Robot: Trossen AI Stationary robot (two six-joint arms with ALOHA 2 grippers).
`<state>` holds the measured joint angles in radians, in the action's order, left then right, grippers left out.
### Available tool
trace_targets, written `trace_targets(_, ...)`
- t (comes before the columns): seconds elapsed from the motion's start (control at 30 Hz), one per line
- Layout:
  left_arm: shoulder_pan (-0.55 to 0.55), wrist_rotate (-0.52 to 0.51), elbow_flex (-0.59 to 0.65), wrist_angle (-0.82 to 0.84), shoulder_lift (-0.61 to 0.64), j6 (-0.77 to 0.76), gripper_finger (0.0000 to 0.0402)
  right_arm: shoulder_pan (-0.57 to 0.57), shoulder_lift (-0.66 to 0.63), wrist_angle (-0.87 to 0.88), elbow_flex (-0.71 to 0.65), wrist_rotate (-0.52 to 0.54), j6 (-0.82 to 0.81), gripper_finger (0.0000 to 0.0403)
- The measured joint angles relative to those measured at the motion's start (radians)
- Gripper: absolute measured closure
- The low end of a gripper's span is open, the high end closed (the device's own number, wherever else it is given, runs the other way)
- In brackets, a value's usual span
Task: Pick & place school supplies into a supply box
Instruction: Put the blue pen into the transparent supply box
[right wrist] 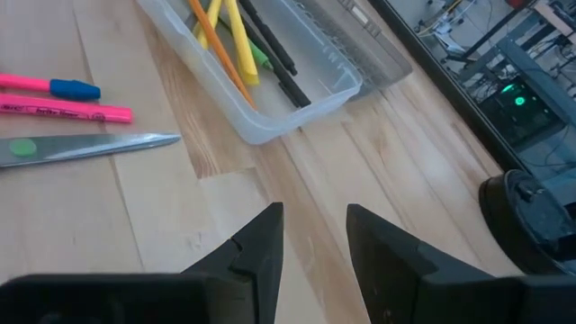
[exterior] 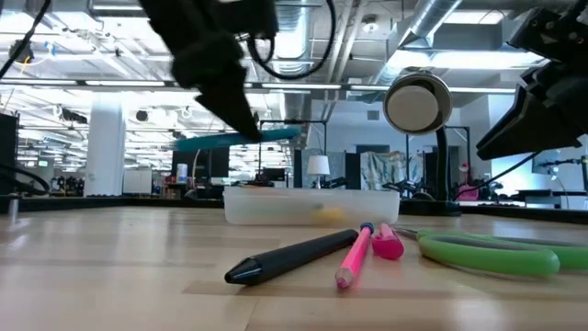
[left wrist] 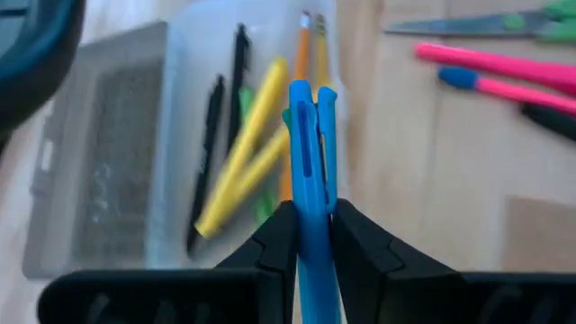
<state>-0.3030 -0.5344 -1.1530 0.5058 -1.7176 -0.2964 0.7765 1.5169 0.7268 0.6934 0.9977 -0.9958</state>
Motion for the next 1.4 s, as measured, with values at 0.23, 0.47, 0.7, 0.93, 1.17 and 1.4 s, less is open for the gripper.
trace_targets(0.23,0.161,0.098,-0.001,-0.124,-0.002,0.195,0.0358,0.000,0.000,-0.011,-0.001,0.000,0.000,0.0285)
trace_targets(0.47,0.272,0.193,-0.002,-0.211,-0.002,0.320,0.0358,0.000,0.000,-0.014,-0.001,0.000,0.000,0.0285)
trace_targets(0.7,0.327,0.314,-0.002,-0.281,-0.002,0.419,0.0358,0.000,0.000,-0.018,-0.001,0.000,0.000,0.0285)
trace_targets(0.93,0.360,0.356,-0.002,-0.283,-0.002,0.446,0.0358,0.000,0.000,-0.022,-0.001,0.000,0.000,0.0285)
trace_targets(1.17,0.380,0.399,0.055,-0.357,-0.003,0.458,0.0358,0.001,0.000,-0.025,-0.001,0.000,0.000,0.0285)
trace_targets(1.4,0.382,0.406,0.077,-0.428,-0.018,0.456,0.0355,0.001,0.000,-0.028,-0.002,-0.001,0.000,0.0285)
